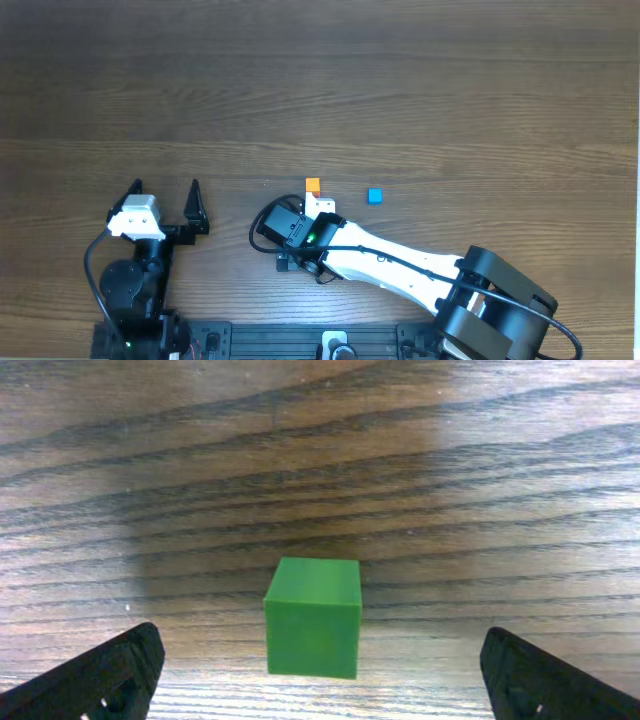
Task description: Stack Cubes
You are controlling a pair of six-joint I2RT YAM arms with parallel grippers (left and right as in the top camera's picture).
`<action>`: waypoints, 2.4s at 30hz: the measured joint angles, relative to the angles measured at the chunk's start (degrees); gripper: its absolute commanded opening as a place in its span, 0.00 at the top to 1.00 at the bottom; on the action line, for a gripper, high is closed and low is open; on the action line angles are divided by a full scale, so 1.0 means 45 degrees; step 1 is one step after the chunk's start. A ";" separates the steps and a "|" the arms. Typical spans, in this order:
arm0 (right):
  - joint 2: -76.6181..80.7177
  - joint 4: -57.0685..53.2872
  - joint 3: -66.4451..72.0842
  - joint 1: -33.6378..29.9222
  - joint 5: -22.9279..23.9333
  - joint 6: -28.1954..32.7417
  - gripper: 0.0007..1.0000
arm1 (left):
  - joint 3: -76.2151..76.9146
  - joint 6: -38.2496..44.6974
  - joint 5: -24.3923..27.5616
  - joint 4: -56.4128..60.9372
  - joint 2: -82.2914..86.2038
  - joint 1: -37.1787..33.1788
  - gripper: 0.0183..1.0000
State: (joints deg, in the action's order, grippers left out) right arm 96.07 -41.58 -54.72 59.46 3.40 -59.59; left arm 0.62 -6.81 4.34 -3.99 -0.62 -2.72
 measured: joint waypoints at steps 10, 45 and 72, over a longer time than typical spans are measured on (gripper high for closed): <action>0.0520 0.0486 0.0126 0.0000 0.0000 0.0005 0.10 | -0.0005 0.0000 0.0000 0.0000 0.0000 0.0000 0.00; 0.0568 0.0554 0.0131 0.0058 0.0019 0.0952 0.59 | 0.0000 0.0000 0.0000 0.0000 0.0000 0.0000 0.00; 0.0529 0.0379 0.0126 0.0058 0.0044 0.0860 0.81 | 0.0000 -0.0005 -0.0005 0.0000 0.0000 0.0000 0.00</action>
State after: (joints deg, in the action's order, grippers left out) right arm 98.45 -39.88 -54.15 59.72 3.60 -55.72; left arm 0.62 -6.83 4.32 -3.99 -0.62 -2.72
